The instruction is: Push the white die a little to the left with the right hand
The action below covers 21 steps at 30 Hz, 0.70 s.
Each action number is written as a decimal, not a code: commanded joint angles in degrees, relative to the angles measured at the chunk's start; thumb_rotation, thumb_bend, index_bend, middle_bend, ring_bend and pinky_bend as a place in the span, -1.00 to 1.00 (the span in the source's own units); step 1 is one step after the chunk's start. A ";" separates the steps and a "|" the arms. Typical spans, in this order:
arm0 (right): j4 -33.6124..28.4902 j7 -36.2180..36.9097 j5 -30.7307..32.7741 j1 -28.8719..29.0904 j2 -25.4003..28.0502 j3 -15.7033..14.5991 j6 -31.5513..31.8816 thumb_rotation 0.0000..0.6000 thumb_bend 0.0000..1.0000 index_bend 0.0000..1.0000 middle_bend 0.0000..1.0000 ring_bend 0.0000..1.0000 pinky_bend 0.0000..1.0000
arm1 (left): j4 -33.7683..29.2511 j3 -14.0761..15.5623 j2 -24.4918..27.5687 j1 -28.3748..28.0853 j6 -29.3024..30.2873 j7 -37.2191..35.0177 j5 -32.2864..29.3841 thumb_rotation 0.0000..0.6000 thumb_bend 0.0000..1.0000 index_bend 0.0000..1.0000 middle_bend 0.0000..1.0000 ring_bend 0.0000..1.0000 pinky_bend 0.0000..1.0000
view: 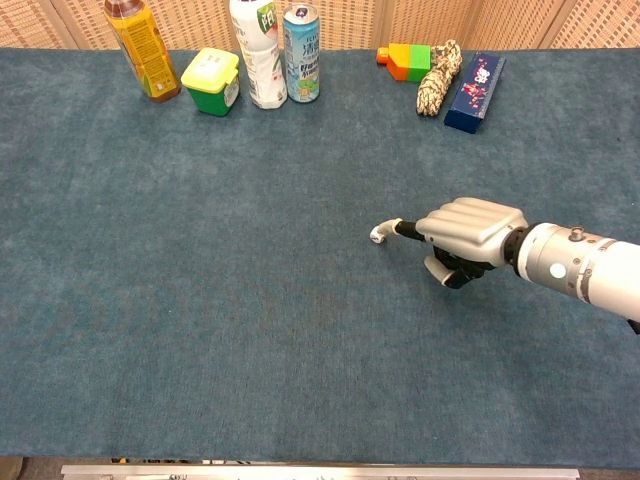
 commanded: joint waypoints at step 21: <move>-0.69 6.03 -16.48 -22.02 13.03 -0.04 34.91 1.00 -0.02 -0.97 0.40 0.45 0.80 | 0.33 -0.43 -0.24 -0.77 -0.64 -0.50 0.18 1.00 -0.59 -0.93 -0.81 -0.77 -0.93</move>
